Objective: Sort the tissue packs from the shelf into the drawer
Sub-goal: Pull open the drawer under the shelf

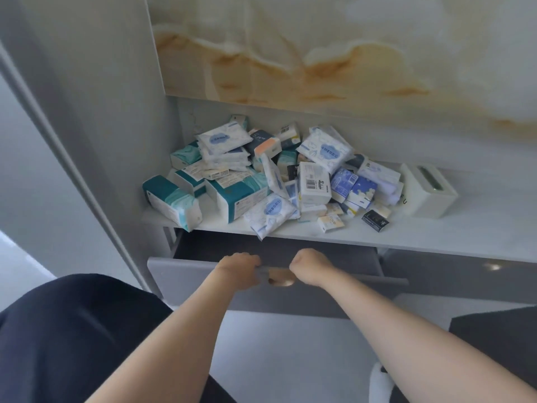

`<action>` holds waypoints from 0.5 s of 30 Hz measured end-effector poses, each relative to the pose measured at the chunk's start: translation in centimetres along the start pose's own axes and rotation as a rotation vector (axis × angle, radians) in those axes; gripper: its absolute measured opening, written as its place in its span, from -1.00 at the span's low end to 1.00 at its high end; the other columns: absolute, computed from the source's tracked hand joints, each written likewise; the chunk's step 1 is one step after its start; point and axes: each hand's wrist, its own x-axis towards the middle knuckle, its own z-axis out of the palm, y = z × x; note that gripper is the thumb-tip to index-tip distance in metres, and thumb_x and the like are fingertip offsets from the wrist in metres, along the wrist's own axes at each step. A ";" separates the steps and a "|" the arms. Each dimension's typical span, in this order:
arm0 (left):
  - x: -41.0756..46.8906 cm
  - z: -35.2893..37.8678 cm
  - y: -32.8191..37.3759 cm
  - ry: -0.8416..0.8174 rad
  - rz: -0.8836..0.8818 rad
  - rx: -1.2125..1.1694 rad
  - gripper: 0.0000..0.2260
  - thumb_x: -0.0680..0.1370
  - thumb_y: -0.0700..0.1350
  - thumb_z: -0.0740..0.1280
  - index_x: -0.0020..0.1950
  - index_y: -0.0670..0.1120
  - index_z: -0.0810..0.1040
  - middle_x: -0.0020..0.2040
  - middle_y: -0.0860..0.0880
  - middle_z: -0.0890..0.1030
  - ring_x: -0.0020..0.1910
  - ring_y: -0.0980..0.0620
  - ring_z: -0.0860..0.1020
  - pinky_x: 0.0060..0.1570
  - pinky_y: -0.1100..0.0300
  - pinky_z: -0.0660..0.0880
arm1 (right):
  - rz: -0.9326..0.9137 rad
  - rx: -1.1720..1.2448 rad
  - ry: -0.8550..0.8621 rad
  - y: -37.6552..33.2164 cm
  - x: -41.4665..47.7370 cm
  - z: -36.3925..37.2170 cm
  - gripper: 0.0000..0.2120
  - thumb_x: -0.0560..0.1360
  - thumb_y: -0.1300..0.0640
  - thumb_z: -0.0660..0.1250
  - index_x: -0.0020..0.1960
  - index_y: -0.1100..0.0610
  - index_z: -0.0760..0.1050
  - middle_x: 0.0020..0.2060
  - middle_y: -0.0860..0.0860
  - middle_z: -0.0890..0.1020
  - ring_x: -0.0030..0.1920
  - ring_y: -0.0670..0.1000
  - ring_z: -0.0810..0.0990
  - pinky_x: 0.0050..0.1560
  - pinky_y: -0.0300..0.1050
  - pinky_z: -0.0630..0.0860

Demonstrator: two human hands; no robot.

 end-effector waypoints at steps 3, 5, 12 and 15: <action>-1.0 -0.2 0.7 -0.080 -0.009 -0.039 -0.59 0.54 0.12 0.28 0.35 0.02 0.44 0.26 -0.01 0.50 0.22 -0.05 0.49 0.11 0.09 0.44 | -0.076 -0.165 -0.111 0.1 -1.4 0.8 -0.71 0.45 0.15 0.23 0.12 0.07 0.60 0.09 0.07 0.64 0.12 0.12 0.60 0.12 -0.01 0.55; -1.5 -0.2 1.1 -0.121 -0.011 -0.035 -0.60 0.54 0.15 0.25 0.31 -0.01 0.48 0.23 0.00 0.52 0.18 -0.05 0.51 0.06 0.11 0.46 | -0.096 -0.191 -0.162 0.4 -2.0 1.5 -0.65 0.48 0.14 0.22 0.23 -0.06 0.52 0.19 -0.03 0.57 0.15 0.05 0.54 0.11 -0.07 0.50; -2.2 -0.4 0.8 -0.208 -0.075 -0.071 -0.65 0.51 0.14 0.29 0.18 -0.02 0.62 0.15 0.00 0.61 0.09 -0.03 0.58 0.16 0.03 0.53 | -0.129 -0.326 -0.222 0.6 -2.5 1.5 -0.60 0.45 0.19 0.19 0.23 -0.01 0.57 0.18 0.01 0.60 0.15 0.09 0.56 0.17 0.00 0.55; -2.1 0.6 0.8 -0.226 -0.107 -0.146 -0.66 0.43 0.24 0.31 0.04 0.05 0.63 0.05 0.06 0.61 0.04 0.00 0.58 0.12 0.04 0.54 | -0.137 -0.353 -0.271 0.6 -2.1 1.8 -0.67 0.39 0.13 0.16 0.03 0.05 0.63 0.01 0.03 0.65 0.01 0.10 0.61 0.08 0.00 0.60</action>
